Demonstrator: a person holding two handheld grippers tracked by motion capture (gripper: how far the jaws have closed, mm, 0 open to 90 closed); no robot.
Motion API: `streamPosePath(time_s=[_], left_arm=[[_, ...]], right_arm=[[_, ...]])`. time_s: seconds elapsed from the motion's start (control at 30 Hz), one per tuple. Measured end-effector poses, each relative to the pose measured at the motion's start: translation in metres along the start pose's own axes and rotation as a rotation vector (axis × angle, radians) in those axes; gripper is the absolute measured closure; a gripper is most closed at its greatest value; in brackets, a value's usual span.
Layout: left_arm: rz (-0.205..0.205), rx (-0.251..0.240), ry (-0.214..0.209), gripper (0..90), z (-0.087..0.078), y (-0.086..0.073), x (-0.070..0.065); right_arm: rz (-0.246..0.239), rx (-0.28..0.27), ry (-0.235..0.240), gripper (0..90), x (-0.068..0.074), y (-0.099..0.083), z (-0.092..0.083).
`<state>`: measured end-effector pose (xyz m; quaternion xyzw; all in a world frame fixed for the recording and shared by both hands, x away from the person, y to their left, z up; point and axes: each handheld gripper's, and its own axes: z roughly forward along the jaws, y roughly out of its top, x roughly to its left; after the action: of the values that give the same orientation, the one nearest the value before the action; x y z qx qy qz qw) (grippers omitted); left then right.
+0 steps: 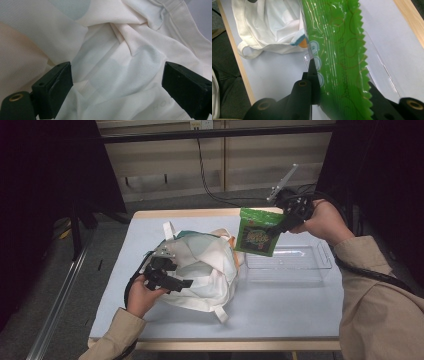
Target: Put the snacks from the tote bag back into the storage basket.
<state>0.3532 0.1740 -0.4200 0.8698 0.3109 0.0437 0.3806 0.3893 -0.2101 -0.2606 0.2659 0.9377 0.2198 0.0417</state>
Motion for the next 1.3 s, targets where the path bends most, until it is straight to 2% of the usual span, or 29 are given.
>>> streamPosePath(time_s=[0.57, 0.8, 1.3], left_arm=[[0.003, 0.009, 0.004, 9.7, 0.003, 0.000, -0.001], [-0.001, 0.014, 0.007, 9.7, 0.003, 0.000, -0.002], [0.006, 0.010, 0.015, 9.7, 0.000, 0.000, 0.000]], right_arm=[[0.019, -0.003, -0.027, 75.9, -0.011, -0.024, -0.006], [0.024, 0.009, -0.034, 75.9, -0.014, -0.034, -0.003], [-0.026, 0.033, -0.042, 75.8, -0.014, -0.039, 0.011]])
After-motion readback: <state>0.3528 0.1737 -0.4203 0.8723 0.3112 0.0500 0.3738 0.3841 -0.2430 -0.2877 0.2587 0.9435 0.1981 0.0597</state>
